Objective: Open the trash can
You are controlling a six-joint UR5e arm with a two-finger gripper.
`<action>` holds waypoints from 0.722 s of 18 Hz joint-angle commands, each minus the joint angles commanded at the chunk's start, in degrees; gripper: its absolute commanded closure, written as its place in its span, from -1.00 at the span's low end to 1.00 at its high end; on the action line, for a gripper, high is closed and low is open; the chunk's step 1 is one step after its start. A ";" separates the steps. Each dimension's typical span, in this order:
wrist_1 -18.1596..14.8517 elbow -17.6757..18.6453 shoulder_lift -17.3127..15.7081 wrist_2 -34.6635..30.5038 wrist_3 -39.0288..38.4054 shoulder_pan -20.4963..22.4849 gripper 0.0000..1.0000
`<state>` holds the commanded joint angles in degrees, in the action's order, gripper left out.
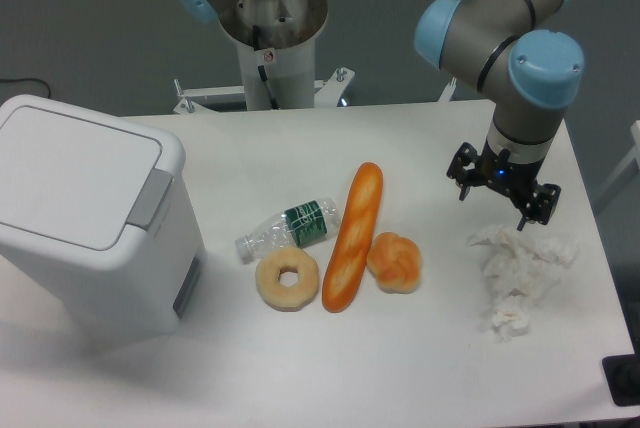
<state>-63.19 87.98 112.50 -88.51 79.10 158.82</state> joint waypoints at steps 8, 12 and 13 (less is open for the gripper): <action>0.26 0.61 0.00 0.70 -0.09 -0.09 -1.00; 0.88 3.07 -0.61 0.35 -0.53 -0.44 -1.00; 0.62 3.25 -1.05 0.35 -0.61 -0.44 -1.00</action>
<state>-62.58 91.23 111.45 -88.15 78.49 158.38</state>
